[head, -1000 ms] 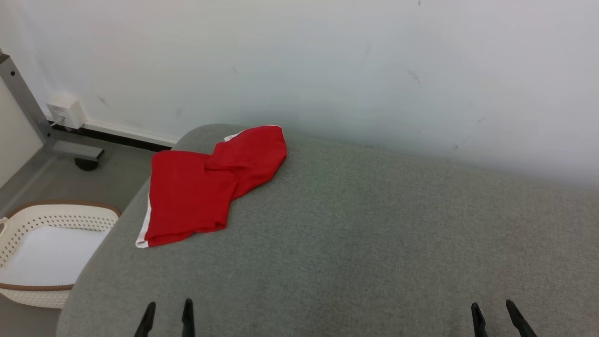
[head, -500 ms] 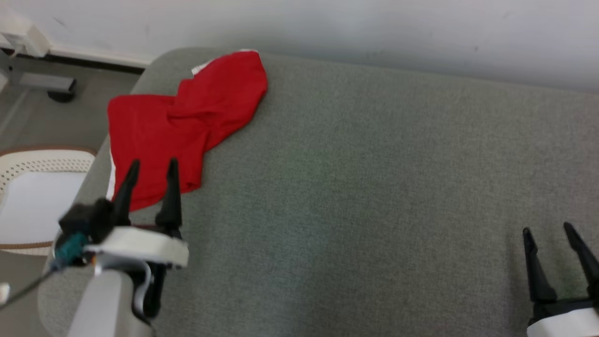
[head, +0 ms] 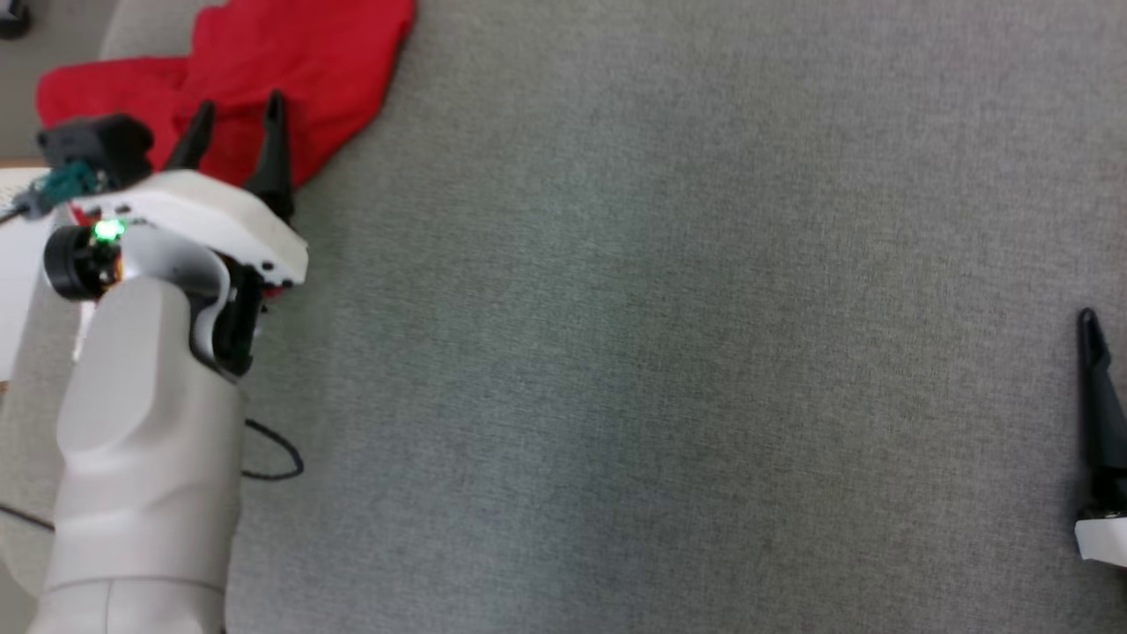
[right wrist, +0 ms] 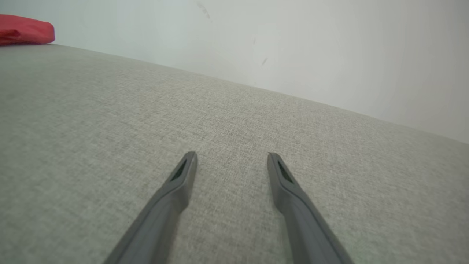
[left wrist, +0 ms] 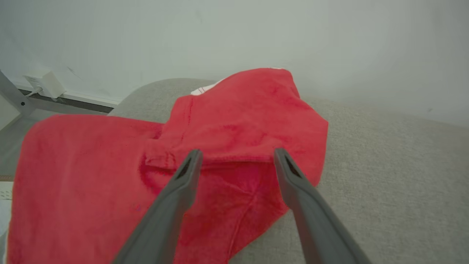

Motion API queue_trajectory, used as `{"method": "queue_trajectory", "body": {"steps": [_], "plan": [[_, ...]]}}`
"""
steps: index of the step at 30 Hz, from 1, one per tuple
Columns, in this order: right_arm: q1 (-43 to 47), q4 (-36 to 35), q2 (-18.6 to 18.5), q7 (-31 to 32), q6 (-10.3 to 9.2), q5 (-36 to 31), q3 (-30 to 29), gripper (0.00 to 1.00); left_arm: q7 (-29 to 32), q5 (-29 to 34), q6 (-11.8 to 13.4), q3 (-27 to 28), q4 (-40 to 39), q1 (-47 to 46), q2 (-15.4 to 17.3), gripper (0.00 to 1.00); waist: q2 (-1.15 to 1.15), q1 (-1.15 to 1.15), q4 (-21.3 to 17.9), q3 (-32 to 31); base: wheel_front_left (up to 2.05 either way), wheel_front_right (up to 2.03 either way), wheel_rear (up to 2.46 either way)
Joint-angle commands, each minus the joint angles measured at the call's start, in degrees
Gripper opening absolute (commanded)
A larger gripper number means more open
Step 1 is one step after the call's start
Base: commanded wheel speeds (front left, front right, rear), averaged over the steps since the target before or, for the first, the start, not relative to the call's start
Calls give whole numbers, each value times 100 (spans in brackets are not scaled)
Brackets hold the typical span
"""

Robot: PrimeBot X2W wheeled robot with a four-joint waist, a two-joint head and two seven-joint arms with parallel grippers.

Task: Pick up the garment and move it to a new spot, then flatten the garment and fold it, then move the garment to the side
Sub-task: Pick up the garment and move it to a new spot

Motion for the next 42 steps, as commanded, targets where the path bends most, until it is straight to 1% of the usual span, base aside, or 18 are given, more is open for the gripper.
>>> {"method": "queue_trajectory", "body": {"steps": [1, 6, 9, 10, 11, 13, 17, 20, 25, 30, 34, 38, 40, 42], "plan": [[-35, 342, -96, 154, -31, -38, -83, 100, 91, -24, 32, -19, 251, -218, -6, 100, 1, -1, -57, 248, 0, 0, 0], [-91, 242, -157, 270, -44, -22, -101, 100, 544, 153, 213, -188, 1136, -621, 72, 100, 1, -1, -146, 376, 0, 0, 0], [-107, 168, -118, 280, -44, -7, -94, 100, 645, 183, 264, -238, 1519, -726, 78, 100, 1, -1, -198, 373, 0, 0, 0], [-109, 168, -97, 276, -44, 0, -84, 100, 678, 165, 258, -249, 1638, -751, 72, 38, 1, -1, -212, 352, 0, 0, 0], [-100, 177, -78, 270, -44, -1, -71, 100, 693, 150, 238, -265, 1729, -768, 67, 0, 1, -1, -222, 324, 0, 0, 0], [-67, 204, -33, 249, -43, -6, -50, 100, 736, 182, 191, -313, 1891, -792, 98, 0, 1, -1, -235, 255, 0, 0, 0], [11, 286, 104, 176, -36, 1, -1, 100, 526, 106, 131, -292, 1993, -902, 203, 0, 1, -1, -261, 47, 0, 0, 0], [36, 343, 182, 149, -27, 0, 64, 100, 357, 61, 124, -268, 1955, -955, 262, 0, 1, -1, -292, -100, 0, 0, 0], [83, 522, 421, 51, -21, 32, 205, 100, 86, -6, 40, -264, 1816, -989, 369, 0, 1, -1, -439, -592, 0, 0, 0], [185, 781, 596, 6, -23, 113, 195, 100, -23, -144, -75, -329, 1545, -803, 208, 0, 1, -1, -639, -1212, 0, 0, 0], [362, 879, 757, -3, -23, 168, 161, 100, 32, -323, -166, -417, 1107, -573, -39, 0, 1, -1, -823, -1673, 0, 0, 0], [549, 890, 910, -2, -23, 181, 127, 100, 297, -573, -218, -697, 423, -173, -303, 0, 1, -1, -1035, -2027, 0, 0, 0], [627, 899, 977, -2, -23, 178, 111, 100, 496, -787, -223, -851, -20, 105, -439, 0, 1, -1, -1151, -2175, 0, 0, 0], [696, 882, 1044, -2, -23, 196, 67, 100, 752, -1066, -228, -1129, -587, 418, -546, 0, 1, -1, -1264, -2285, 0, 0, 0]]}}
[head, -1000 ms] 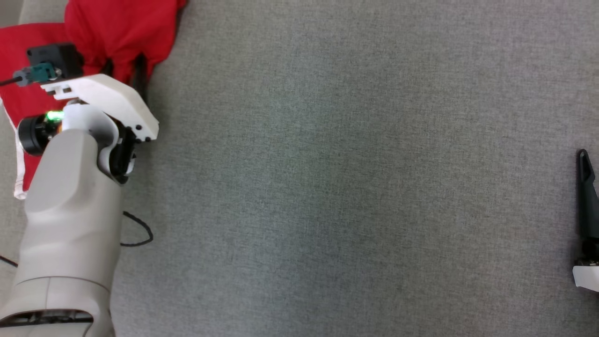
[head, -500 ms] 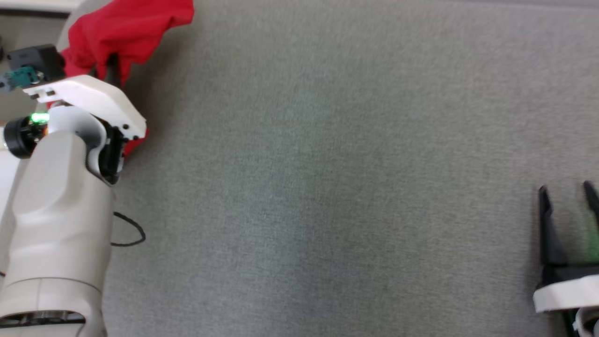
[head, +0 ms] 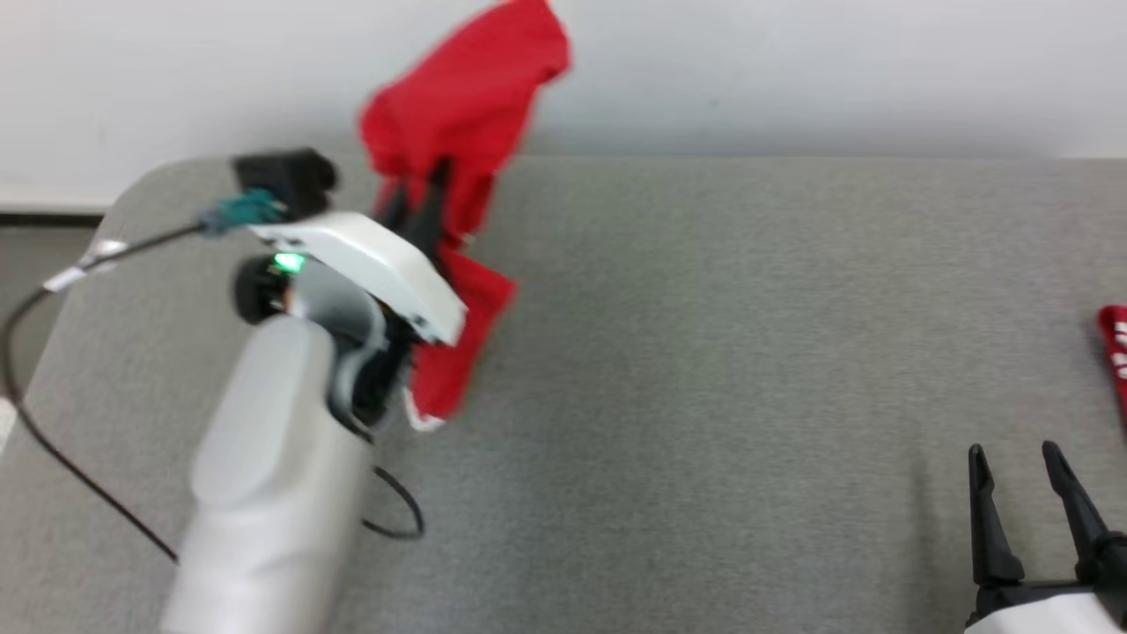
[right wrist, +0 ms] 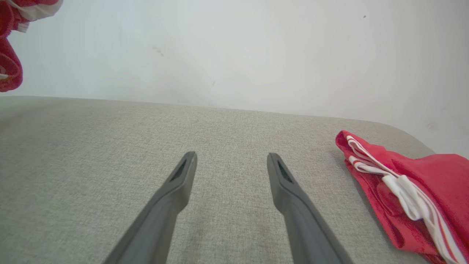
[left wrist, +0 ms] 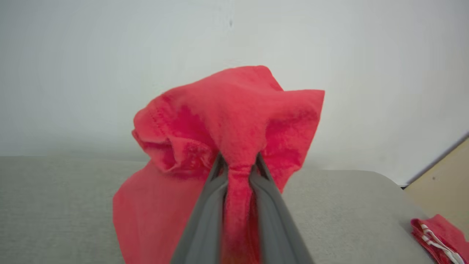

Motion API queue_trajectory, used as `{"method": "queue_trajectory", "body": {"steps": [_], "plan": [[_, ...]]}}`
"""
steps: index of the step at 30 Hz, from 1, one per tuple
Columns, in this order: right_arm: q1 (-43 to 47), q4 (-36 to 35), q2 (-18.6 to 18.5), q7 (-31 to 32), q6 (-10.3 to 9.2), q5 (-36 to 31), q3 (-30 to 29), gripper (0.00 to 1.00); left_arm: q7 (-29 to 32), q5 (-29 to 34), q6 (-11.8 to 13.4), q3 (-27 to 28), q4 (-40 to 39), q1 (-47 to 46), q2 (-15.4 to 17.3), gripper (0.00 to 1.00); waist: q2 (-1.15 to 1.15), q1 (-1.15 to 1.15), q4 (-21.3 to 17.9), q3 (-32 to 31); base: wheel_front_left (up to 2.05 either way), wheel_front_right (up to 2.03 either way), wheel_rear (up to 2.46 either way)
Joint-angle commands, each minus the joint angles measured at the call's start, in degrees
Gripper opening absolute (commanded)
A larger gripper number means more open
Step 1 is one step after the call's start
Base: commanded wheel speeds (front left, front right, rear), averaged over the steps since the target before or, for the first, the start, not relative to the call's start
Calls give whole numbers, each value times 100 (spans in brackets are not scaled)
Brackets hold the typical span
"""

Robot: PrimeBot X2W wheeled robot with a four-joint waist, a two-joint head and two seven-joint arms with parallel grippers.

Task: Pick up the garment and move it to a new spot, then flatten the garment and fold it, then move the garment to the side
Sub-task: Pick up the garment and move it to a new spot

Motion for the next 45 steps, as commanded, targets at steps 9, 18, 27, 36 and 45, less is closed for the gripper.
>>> {"method": "queue_trajectory", "body": {"steps": [9, 18, 27, 36, 45], "plan": [[333, 25, 160, -13, -14, 77, -6, 100, 1052, -1487, 130, -1244, -2686, 1662, -113, 0, -1, -1, -662, -462, 0, 0, 0], [360, 43, 227, -14, -14, 88, 52, 100, 1246, -2349, 862, -2440, -4019, 2504, -112, 0, -1, -1, -961, -469, 0, 0, 0], [239, 73, 259, -14, -14, 102, 151, 100, 1268, -2678, 1143, -2420, -3203, 2517, -53, 0, -1, -1, -1139, -340, 0, 0, 0], [117, 149, 273, -13, -14, 125, 206, 100, 792, -2386, 1022, -2047, -1568, 1884, 193, 0, -1, -1, -1296, -173, 0, 0, 0], [24, 238, 277, -14, -14, 145, 311, 100, -26, -1850, 872, -2046, 14, 1114, 337, 100, -1, -1, -1363, -61, 0, 0, 0]]}}
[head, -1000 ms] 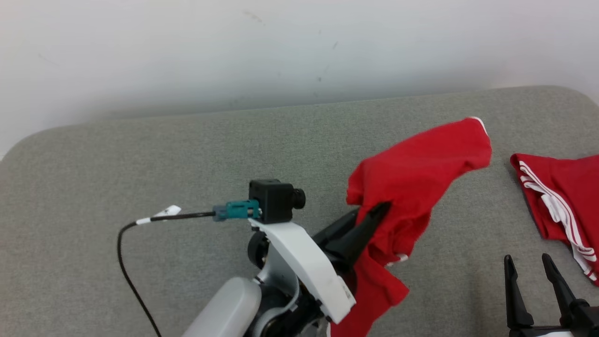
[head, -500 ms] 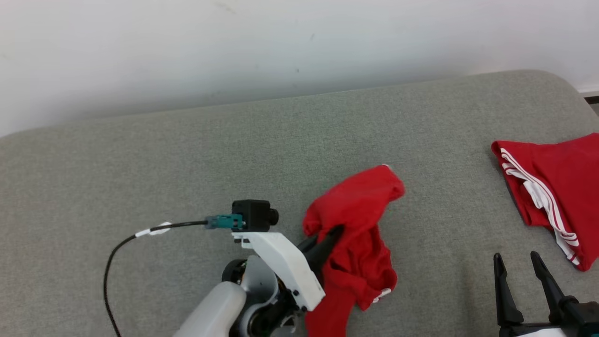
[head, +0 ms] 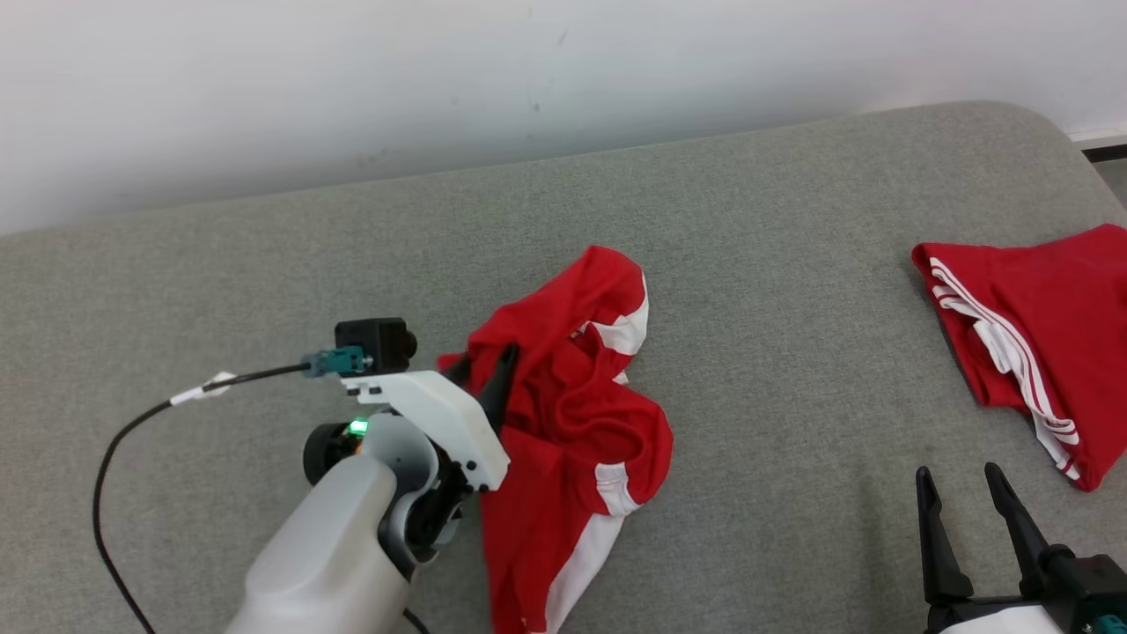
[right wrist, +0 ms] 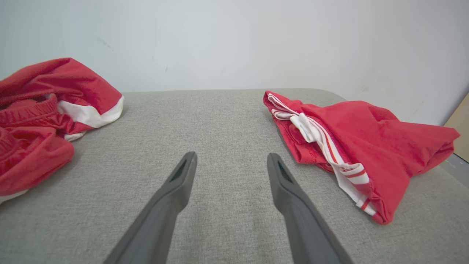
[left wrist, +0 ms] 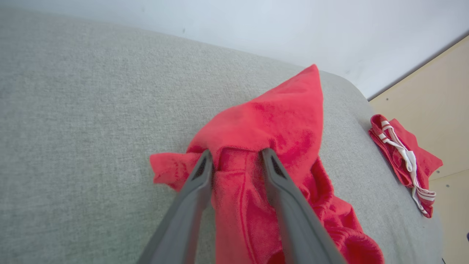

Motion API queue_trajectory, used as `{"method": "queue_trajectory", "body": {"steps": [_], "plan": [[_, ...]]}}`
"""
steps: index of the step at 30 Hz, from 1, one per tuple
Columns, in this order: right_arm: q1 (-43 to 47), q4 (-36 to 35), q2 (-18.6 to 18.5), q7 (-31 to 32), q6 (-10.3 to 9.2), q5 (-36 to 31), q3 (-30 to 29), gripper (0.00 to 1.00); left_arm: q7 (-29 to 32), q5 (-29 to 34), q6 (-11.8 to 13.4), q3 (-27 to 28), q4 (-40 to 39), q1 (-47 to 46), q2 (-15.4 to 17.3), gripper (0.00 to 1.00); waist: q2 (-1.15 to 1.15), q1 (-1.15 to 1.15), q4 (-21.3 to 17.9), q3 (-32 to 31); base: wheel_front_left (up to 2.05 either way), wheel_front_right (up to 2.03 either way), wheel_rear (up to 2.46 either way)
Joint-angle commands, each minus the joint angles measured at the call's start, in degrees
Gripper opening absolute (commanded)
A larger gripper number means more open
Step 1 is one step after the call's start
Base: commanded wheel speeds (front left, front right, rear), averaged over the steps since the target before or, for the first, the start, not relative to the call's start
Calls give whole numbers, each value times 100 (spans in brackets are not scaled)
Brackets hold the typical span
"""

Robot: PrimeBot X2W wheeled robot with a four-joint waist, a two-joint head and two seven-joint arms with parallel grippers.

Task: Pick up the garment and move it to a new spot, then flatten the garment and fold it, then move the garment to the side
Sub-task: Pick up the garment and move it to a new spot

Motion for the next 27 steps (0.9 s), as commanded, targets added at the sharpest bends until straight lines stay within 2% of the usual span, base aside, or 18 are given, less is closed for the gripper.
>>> {"method": "queue_trajectory", "body": {"steps": [1, 9, 14, 16, 22, 25, 27], "plan": [[-51, 12, -6, -13, -14, 37, 8, 100, -208, 153, -7, -44, 193, -76, 21, 100, 0, 0, 3, -1, 0, 0, 0], [38, 50, -5, -13, -14, 76, -88, 100, -1336, 772, 118, -287, 786, -54, 29, 100, 0, 0, 137, -145, 0, 0, 0], [104, -39, -6, -12, -14, 31, -158, 100, -1925, 1213, 372, -365, 653, 201, 196, 100, 0, 0, 251, -294, 0, 0, 0], [133, -93, -6, -12, -14, 3, -226, 100, -1987, 1382, 506, -291, 446, 381, 244, 100, 0, 0, 310, -360, 0, 0, 0], [272, -327, -5, -12, -14, -143, -360, 100, -1988, 2218, 965, 277, -992, 1368, 387, 100, 0, 0, 528, -564, 0, 0, 0], [337, -424, -6, -6, -14, -161, -375, 100, -1989, 2503, 1052, 596, -1555, 1974, 322, 100, 0, 0, 648, -673, 0, 0, 0], [406, -438, -5, -6, -14, -204, -348, 100, -1988, 2645, 1011, 775, -1842, 2354, 271, 100, 0, 0, 737, -731, 0, 0, 0]]}}
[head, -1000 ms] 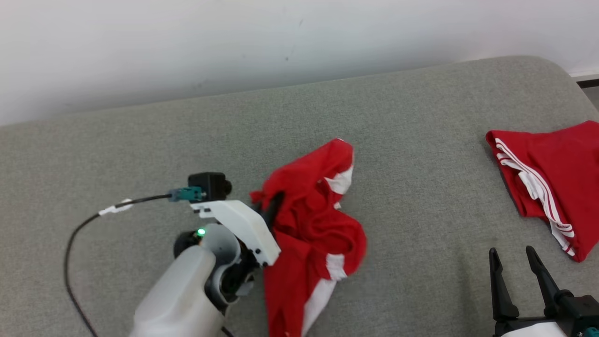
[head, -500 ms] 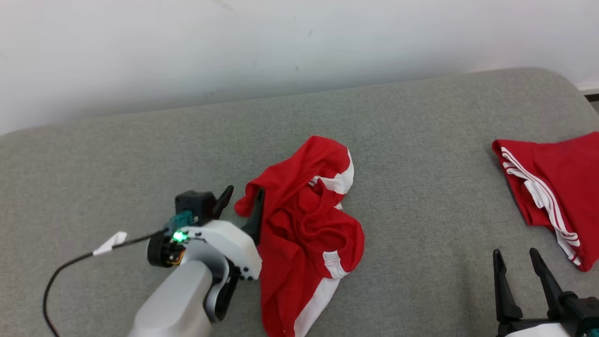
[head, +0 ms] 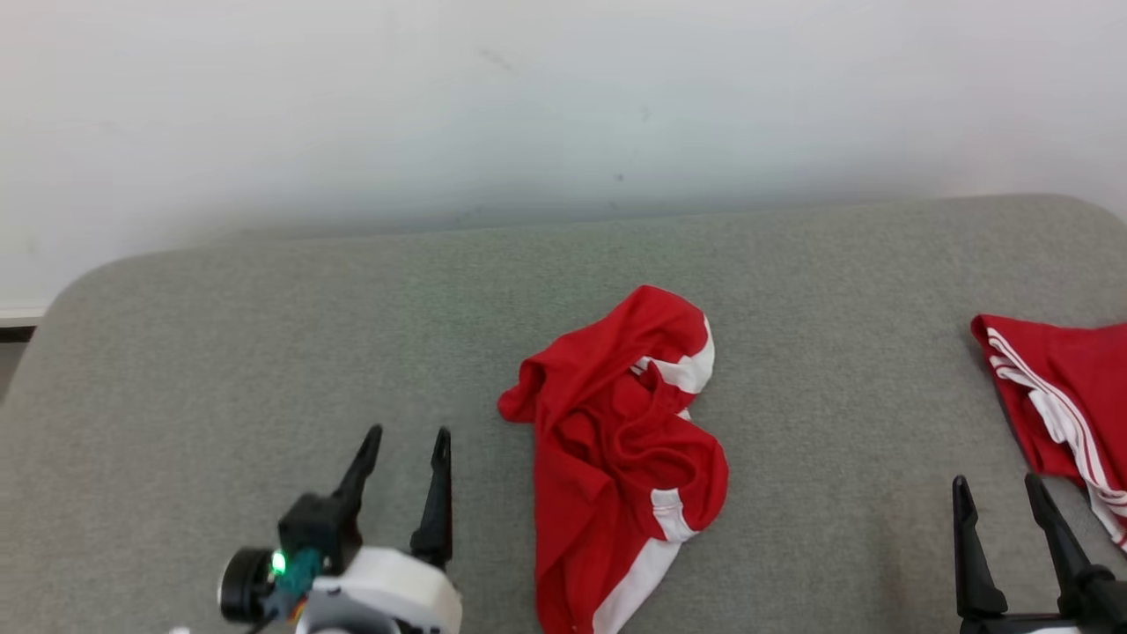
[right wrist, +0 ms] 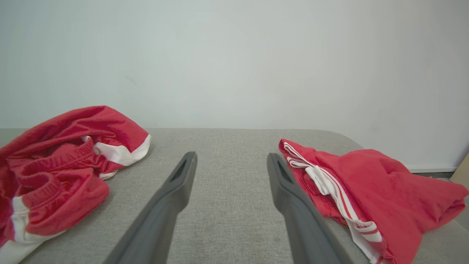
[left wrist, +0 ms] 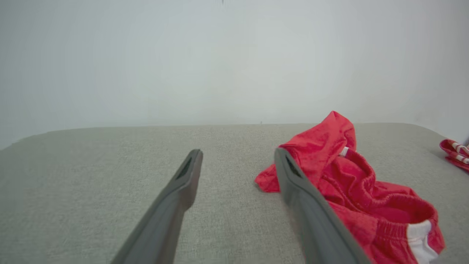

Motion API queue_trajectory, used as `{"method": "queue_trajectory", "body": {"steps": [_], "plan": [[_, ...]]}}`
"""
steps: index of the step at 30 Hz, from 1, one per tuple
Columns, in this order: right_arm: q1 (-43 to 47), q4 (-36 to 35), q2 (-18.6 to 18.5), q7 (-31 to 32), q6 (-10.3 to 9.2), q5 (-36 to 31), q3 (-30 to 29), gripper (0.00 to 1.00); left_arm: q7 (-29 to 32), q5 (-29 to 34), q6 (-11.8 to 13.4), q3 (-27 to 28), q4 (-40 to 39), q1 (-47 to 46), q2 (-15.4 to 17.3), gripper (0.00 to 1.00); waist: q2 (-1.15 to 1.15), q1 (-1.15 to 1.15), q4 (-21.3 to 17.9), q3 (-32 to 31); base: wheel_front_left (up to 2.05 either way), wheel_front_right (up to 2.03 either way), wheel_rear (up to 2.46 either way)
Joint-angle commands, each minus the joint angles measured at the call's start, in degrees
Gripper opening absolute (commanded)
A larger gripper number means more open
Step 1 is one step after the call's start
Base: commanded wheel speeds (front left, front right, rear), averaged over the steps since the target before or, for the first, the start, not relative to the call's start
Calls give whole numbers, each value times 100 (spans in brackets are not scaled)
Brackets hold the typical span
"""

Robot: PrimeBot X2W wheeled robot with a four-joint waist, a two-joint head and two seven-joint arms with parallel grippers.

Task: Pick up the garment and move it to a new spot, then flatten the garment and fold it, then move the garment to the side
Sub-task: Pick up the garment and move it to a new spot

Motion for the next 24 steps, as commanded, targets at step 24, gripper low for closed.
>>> {"method": "queue_trajectory", "body": {"steps": [24], "plan": [[438, 282, -13, 2, -14, 64, 295, 100, 1, 1114, -1162, 1598, -1319, 2212, -670, 100, 0, 0, 529, -515, 0, 0, 0]]}}
